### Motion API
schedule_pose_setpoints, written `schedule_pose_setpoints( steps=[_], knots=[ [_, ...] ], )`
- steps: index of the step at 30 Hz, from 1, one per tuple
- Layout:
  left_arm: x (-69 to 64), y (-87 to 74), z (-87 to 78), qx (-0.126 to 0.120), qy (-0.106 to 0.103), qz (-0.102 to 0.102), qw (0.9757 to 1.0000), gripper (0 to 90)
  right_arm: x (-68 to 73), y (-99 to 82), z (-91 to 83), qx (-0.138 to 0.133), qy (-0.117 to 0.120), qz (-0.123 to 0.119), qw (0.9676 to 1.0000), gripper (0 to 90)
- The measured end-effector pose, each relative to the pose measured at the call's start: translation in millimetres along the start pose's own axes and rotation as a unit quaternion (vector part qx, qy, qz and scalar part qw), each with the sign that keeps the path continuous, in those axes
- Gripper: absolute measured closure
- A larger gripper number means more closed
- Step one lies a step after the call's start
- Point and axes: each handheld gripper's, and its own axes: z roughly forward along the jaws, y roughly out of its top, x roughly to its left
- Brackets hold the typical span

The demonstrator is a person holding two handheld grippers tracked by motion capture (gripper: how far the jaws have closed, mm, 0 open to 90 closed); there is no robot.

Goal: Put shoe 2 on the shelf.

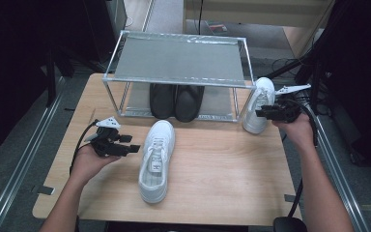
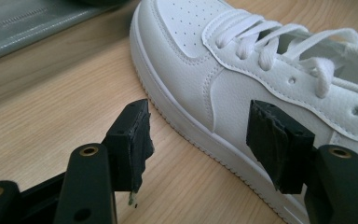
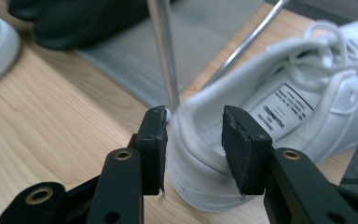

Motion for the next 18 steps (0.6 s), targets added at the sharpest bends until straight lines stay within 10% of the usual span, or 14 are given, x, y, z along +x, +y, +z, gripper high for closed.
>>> schedule_pose_setpoints(
  steps=[18],
  knots=[
    [1.3, -0.7, -0.1, 0.002, 0.0, -0.004, 1.0, 40.3, -3.8, -0.2, 48.1, 0.06, 0.016, 0.0, 0.998, 57.7]
  ],
)
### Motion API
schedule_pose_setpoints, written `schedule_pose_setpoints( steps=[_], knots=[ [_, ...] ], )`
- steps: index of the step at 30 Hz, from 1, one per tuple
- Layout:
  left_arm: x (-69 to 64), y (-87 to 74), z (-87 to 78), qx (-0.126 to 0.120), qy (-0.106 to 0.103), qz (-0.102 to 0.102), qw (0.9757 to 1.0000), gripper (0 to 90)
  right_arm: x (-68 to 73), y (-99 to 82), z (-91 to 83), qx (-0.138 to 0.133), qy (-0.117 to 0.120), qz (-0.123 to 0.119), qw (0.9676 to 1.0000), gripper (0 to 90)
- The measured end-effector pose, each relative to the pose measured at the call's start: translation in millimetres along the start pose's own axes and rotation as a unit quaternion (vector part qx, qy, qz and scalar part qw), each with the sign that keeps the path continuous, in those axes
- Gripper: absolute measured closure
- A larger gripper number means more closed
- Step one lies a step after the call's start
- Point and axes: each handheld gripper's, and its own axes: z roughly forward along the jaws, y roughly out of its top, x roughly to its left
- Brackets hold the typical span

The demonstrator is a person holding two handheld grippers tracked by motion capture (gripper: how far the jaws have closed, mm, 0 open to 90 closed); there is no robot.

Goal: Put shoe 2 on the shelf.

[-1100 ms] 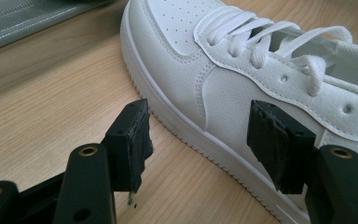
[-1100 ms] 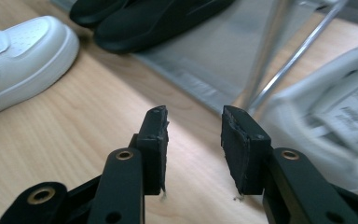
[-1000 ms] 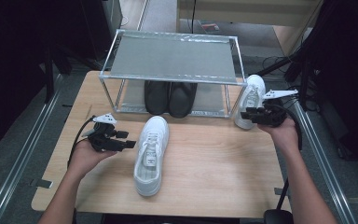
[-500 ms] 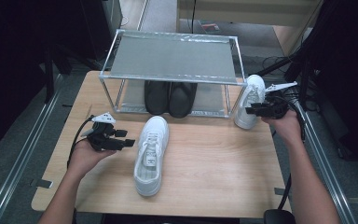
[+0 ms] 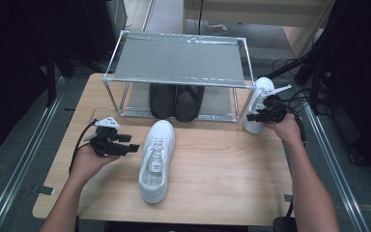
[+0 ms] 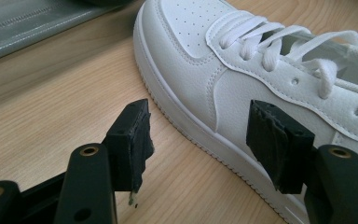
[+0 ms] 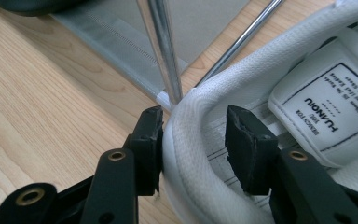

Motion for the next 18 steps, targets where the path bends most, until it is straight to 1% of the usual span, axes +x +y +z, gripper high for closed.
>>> schedule_pose_setpoints(
  steps=[2, 3, 4, 6, 7, 8, 13, 15, 18],
  knots=[
    [0.2, 0.1, 0.7, 0.004, 0.001, 0.002, 1.0, 40.3, -0.9, -0.4, 3.6, 0.005, 0.0, -0.002, 1.0, 56.4],
    [0.0, 0.1, 1.0, 0.005, 0.0, 0.003, 1.0, 40.3, -0.4, -0.9, 5.6, 0.011, -0.003, -0.001, 0.9999, 55.0],
    [-0.6, 0.1, 1.2, 0.005, -0.001, 0.002, 1.0, 40.3, -0.8, -1.4, 7.9, 0.013, -0.006, -0.004, 0.9999, 54.0],
    [-0.8, 0.1, 1.3, 0.005, -0.001, 0.003, 1.0, 40.3, -1.6, -1.7, 9.8, 0.015, -0.003, 0.005, 0.9999, 53.6],
    [-0.9, 0.2, 1.4, 0.005, 0.0, 0.003, 1.0, 40.3, -1.7, -1.6, 10.0, 0.014, -0.002, 0.002, 0.9999, 54.1],
    [-1.0, 0.2, 1.5, 0.005, 0.0, 0.004, 1.0, 40.3, -2.0, -1.3, 10.3, 0.014, 0.001, 0.0, 0.9999, 55.3],
    [-0.9, 0.2, 0.7, 0.005, 0.002, 0.004, 1.0, 40.3, -3.5, -0.5, 10.3, 0.015, 0.029, 0.015, 0.9993, 64.4],
    [-0.8, 0.0, 0.6, 0.004, 0.003, 0.003, 1.0, 40.3, -3.3, -0.2, 10.1, 0.015, 0.034, 0.02, 0.9991, 66.2],
    [0.2, 0.0, 0.9, 0.006, 0.001, 0.004, 1.0, 40.3, -1.7, -0.1, 9.1, 0.019, 0.034, 0.009, 0.9992, 68.2]
  ],
)
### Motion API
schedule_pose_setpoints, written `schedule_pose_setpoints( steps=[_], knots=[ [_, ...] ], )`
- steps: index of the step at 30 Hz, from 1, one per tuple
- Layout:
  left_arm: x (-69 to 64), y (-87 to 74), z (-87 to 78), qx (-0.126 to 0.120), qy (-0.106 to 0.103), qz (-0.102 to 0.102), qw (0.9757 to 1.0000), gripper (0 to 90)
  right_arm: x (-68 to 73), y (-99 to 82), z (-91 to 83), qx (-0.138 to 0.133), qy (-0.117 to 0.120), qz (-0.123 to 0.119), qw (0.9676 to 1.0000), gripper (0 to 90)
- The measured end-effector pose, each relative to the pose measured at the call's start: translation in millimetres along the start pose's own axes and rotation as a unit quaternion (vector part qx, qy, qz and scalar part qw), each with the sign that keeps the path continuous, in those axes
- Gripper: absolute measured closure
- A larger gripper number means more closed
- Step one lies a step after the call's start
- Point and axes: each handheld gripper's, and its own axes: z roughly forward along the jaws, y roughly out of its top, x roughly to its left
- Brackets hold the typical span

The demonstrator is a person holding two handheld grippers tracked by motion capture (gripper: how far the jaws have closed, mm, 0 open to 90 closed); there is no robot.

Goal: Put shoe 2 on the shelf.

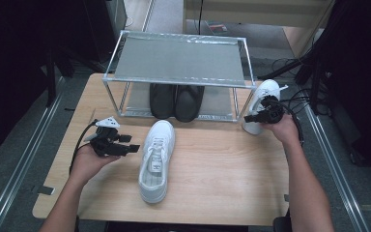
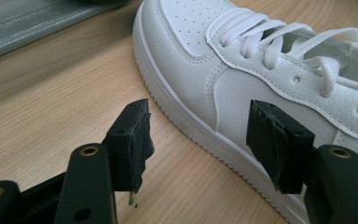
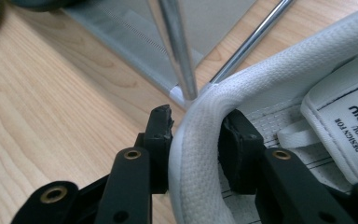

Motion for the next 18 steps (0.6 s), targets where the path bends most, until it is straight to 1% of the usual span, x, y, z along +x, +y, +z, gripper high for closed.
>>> schedule_pose_setpoints(
  steps=[1, 2, 4, 5, 8, 9, 10, 11, 13, 18],
  knots=[
    [-0.1, 0.0, 0.2, 0.0, 0.0, 0.0, 1.0, 40.3, 1.0, -0.2, -0.6, 0.0, -0.001, -0.001, 1.0, 68.8],
    [-0.3, -0.1, 0.3, 0.0, 0.0, 0.0, 1.0, 40.3, 1.9, -0.9, -2.1, 0.005, 0.003, 0.004, 1.0, 69.2],
    [-0.3, -0.1, 0.6, 0.001, 0.001, 0.0, 1.0, 40.3, 2.1, -2.2, -3.0, 0.005, 0.003, -0.004, 1.0, 70.0],
    [-0.5, -0.1, 0.7, 0.0, 0.001, -0.001, 1.0, 40.3, 2.8, -3.2, -4.6, 0.007, 0.007, -0.003, 0.9999, 70.2],
    [-0.5, -0.1, 0.4, 0.0, 0.0, 0.0, 1.0, 40.3, 5.6, -4.2, -8.1, 0.01, 0.004, -0.006, 0.9999, 70.4],
    [-0.5, -0.1, 0.3, 0.0, 0.0, -0.001, 1.0, 40.3, 6.2, -4.5, -9.4, 0.008, 0.005, -0.01, 0.9999, 70.5],
    [-0.3, 0.0, 0.2, 0.0, 0.002, 0.001, 1.0, 40.4, 7.6, -4.8, -11.3, 0.008, 0.004, -0.009, 0.9999, 70.5],
    [-0.5, -0.1, 0.3, -0.001, 0.002, -0.001, 1.0, 40.4, 9.0, -5.3, -13.5, 0.005, 0.0, -0.016, 0.9999, 70.6],
    [-0.5, -0.1, 0.5, 0.001, 0.001, 0.0, 1.0, 40.5, 12.5, -6.1, -16.2, 0.008, -0.009, -0.025, 0.9996, 70.6],
    [-0.5, -0.2, 0.6, 0.0, 0.001, 0.0, 1.0, 40.6, 20.1, -11.8, -21.0, 0.006, -0.019, -0.044, 0.9988, 70.8]
  ],
)
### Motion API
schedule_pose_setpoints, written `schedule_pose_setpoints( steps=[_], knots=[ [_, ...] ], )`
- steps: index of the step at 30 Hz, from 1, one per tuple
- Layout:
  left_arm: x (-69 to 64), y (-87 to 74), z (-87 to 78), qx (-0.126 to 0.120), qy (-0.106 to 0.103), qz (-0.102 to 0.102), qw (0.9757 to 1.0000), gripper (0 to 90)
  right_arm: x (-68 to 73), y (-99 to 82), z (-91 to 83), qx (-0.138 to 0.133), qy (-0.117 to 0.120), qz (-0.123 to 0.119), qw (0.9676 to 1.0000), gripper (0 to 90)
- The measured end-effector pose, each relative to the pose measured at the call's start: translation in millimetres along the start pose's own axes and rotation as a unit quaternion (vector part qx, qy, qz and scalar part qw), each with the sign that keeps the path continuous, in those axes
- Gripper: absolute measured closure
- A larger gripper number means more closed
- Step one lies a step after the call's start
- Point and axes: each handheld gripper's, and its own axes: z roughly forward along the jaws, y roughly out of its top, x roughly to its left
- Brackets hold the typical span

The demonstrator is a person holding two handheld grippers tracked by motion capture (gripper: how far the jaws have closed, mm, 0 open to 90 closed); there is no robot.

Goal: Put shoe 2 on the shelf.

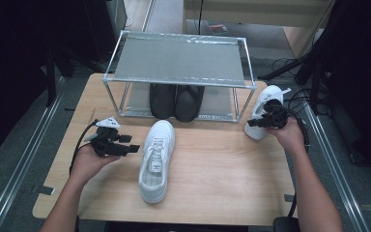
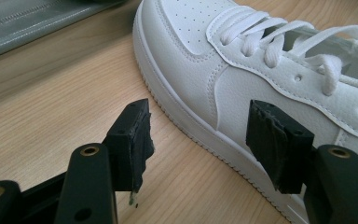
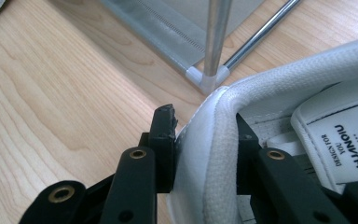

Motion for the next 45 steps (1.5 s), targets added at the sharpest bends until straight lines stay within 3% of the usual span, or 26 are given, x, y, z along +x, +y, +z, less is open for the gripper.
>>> schedule_pose_setpoints(
  steps=[4, 11, 21, 27, 39, 45],
  knots=[
    [0.1, 0.1, 0.5, 0.003, 0.001, 0.0, 1.0, 40.6, 10.5, -3.5, -1.4, 0.011, -0.021, -0.02, 0.9995, 70.8],
    [-0.5, 0.1, 0.3, 0.0, 0.001, 0.001, 1.0, 40.8, 32.2, -6.2, -11.6, 0.014, -0.033, -0.025, 0.9991, 70.6],
    [0.9, 0.5, -0.1, -0.005, -0.007, 0.0, 1.0, 40.6, 60.8, -8.8, -27.4, 0.002, -0.04, -0.008, 0.9992, 70.4],
    [2.0, 0.4, 1.4, -0.007, -0.009, 0.003, 0.9999, 40.6, 78.2, -13.6, -33.7, -0.013, -0.03, -0.007, 0.9995, 70.2],
    [3.6, 8.7, 6.6, -0.002, -0.016, 0.019, 0.9997, 40.6, 123.0, -24.9, -35.7, -0.013, -0.02, -0.009, 0.9997, 69.9],
    [7.0, 11.5, 9.0, -0.01, -0.019, 0.016, 0.9996, 40.7, 145.7, -29.5, -35.5, -0.013, -0.017, -0.012, 0.9997, 69.8]
  ],
)
